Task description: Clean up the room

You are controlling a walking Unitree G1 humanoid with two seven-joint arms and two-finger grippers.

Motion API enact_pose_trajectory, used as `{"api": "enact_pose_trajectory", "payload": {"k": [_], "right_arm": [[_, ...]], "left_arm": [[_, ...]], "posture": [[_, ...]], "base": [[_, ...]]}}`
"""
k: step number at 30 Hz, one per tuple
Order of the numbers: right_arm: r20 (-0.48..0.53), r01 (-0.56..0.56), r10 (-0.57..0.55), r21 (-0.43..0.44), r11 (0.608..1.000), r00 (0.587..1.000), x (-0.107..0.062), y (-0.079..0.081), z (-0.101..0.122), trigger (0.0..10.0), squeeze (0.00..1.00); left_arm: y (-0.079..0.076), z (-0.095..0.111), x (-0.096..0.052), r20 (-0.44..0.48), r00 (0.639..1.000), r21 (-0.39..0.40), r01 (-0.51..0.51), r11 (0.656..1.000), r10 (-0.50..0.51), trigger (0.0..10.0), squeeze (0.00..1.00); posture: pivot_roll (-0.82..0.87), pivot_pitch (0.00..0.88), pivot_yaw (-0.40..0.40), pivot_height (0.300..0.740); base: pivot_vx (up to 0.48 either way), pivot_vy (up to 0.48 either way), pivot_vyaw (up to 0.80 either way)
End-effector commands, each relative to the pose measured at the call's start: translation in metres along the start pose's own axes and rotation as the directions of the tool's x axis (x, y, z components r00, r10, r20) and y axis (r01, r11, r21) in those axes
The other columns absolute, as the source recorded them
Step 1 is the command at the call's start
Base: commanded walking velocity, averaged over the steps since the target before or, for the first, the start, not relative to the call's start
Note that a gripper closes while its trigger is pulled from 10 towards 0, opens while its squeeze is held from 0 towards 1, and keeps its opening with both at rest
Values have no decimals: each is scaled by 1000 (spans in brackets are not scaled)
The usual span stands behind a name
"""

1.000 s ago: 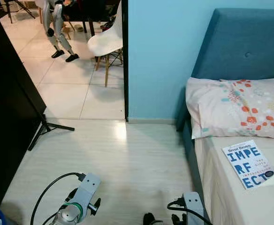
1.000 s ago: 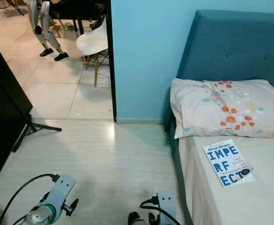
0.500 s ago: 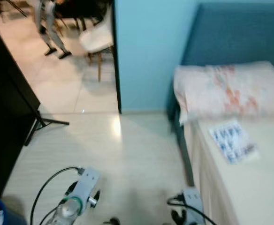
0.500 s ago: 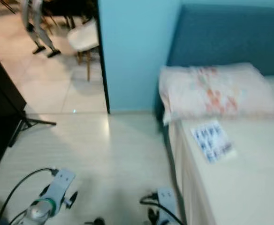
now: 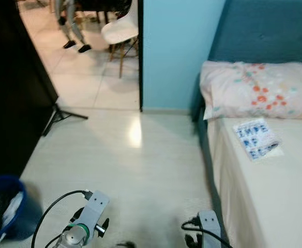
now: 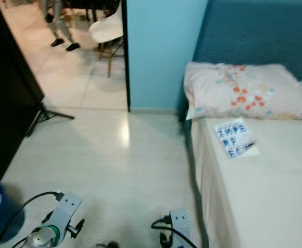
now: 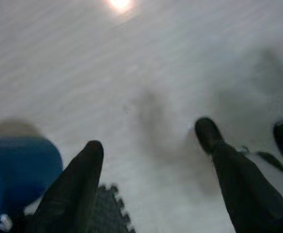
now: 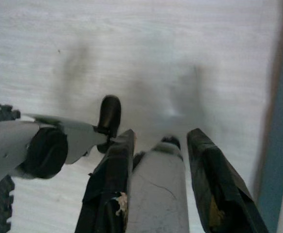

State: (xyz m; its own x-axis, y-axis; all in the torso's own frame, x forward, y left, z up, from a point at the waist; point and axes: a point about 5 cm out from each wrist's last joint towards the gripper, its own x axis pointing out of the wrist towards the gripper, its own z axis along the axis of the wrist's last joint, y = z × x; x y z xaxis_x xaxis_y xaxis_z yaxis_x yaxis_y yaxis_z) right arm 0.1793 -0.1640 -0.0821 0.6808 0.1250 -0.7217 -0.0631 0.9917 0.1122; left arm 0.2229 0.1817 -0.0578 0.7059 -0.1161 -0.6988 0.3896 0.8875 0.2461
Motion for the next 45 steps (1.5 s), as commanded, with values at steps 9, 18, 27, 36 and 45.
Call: {"api": "enact_pose_trajectory", "payload": {"k": [9,18,27,36,45], "right_arm": [[-39,11,-11,5,1000,999,-3,-2,-10,10000,0],[-29,12,-11,7,1000,1000,-3,-2,-9,10000,0],[-33,14,-14,12,1000,999,-3,-2,-10,10000,0],[-39,17,-17,17,1000,999,-4,-3,-11,10000,0],[-39,17,-16,15,1000,999,-4,-4,-11,10000,0]], "left_arm": [[-3,-2,0,-10,1000,1,10,1000,-10,10000,0],[-3,-2,0,-6,1000,0,12,1000,-12,10000,0],[-4,-2,0,-8,1000,-9,13,1000,-14,10000,0],[-5,-3,0,-18,1000,-12,18,1000,-18,10000,0],[-6,-4,0,-22,1000,-4,20,1000,-20,10000,0]], "posture": [[-4,34,63,720],[-5,36,62,720],[-5,37,61,720],[-7,35,59,720],[-9,32,57,720]], "base": [[-417,0,0],[-356,0,0],[-98,0,-47],[0,0,-701],[0,0,-788]]}}
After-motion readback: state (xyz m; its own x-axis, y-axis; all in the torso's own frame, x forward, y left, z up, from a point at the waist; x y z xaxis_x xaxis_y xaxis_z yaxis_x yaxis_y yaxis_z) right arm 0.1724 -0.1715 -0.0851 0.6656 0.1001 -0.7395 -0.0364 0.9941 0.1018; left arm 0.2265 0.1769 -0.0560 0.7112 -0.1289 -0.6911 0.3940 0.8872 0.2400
